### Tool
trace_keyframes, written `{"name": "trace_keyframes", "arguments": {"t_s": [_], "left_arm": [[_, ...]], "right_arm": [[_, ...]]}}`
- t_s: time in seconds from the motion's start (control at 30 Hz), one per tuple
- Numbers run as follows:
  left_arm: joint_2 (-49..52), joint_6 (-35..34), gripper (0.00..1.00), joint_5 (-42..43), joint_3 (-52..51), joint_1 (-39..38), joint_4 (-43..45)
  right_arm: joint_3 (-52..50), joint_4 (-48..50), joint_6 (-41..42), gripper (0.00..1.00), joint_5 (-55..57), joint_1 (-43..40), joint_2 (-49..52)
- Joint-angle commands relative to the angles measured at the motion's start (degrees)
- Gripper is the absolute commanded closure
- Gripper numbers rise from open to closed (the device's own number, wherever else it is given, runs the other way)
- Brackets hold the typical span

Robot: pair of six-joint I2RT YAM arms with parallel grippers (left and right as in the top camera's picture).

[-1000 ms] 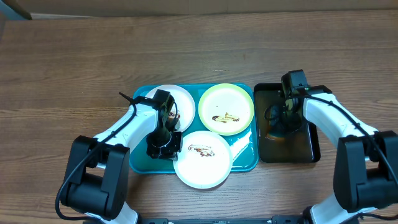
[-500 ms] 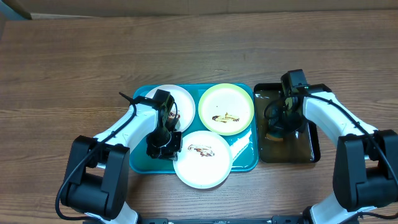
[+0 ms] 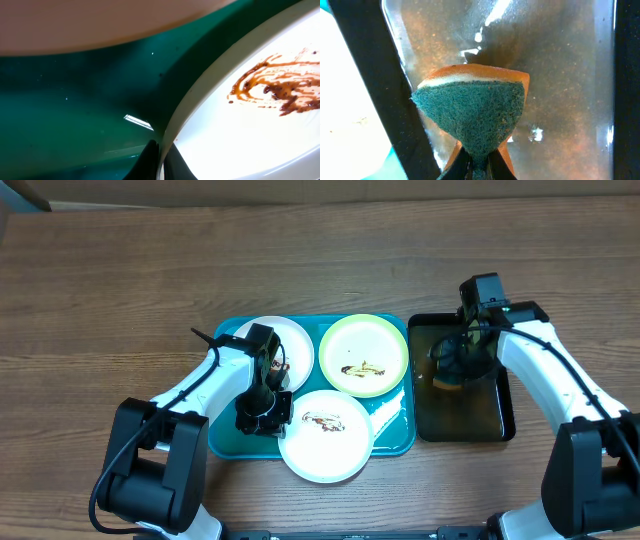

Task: Clean dirty plates on tray and stack at the side
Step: 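Reach right gripper into the black pan and grasp the green sponge, then carry the sponge with right gripper over to the bottom white plate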

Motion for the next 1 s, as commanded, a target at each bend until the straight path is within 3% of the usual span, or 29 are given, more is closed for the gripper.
{"name": "trace_keyframes", "arguments": {"t_s": [0.0, 0.43, 0.77, 0.97], "left_arm": [[0.4, -1.0, 0.93, -1.2, 1.1, -0.4, 0.3], [0.4, -1.0, 0.93, -1.2, 1.1, -0.4, 0.3], [0.4, -1.0, 0.96, -1.2, 1.1, -0.4, 0.5], [0.4, -1.0, 0.96, -1.2, 1.1, -0.4, 0.7]], "right_arm": [[-3.5, 2.6, -0.2, 0.96, 1.0, 0.1, 1.1], [-11.1, 12.0, -0.1, 0.96, 0.7, 0.1, 1.4], [2.4, -0.7, -0.2, 0.96, -5.3, 0.3, -4.4], [4.2, -4.8, -2.4, 0.96, -14.5, 3.3, -7.7]]}}
